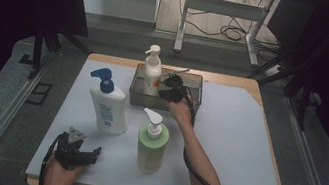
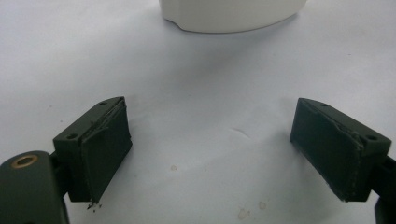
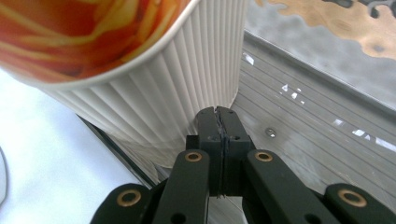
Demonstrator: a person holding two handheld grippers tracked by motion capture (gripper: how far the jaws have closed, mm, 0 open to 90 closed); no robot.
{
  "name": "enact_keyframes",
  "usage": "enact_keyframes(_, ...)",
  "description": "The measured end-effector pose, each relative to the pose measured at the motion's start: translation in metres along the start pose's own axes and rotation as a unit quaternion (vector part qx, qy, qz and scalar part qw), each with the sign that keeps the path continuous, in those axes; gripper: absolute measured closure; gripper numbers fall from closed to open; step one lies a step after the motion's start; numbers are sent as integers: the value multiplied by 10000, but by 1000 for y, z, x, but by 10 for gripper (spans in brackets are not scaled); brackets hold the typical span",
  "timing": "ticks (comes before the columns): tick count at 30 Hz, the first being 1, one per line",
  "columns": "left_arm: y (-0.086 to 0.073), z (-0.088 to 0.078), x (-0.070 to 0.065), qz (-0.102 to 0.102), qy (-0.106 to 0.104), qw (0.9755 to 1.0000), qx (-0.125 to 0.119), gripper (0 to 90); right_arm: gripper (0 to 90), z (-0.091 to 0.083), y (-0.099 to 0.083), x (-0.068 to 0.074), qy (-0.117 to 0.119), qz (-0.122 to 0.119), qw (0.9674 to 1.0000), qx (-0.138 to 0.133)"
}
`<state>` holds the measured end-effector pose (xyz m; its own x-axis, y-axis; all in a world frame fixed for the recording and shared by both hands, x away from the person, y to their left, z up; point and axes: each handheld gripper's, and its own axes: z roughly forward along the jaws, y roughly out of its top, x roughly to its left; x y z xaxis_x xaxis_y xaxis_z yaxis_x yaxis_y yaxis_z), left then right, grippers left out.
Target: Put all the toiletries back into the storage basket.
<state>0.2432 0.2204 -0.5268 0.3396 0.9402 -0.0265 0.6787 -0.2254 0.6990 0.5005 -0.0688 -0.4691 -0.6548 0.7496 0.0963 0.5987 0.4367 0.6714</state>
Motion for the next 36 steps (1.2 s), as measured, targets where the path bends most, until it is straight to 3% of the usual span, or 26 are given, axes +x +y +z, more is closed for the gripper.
enact_keyframes(22,0,0,0,-1,-2,10000,1,117,886,7,15,7,-73,-46,9999,82)
enact_keyframes(36,0,0,0,-3,-3,10000,0,117,885,14,21,18,15,-93,9999,126)
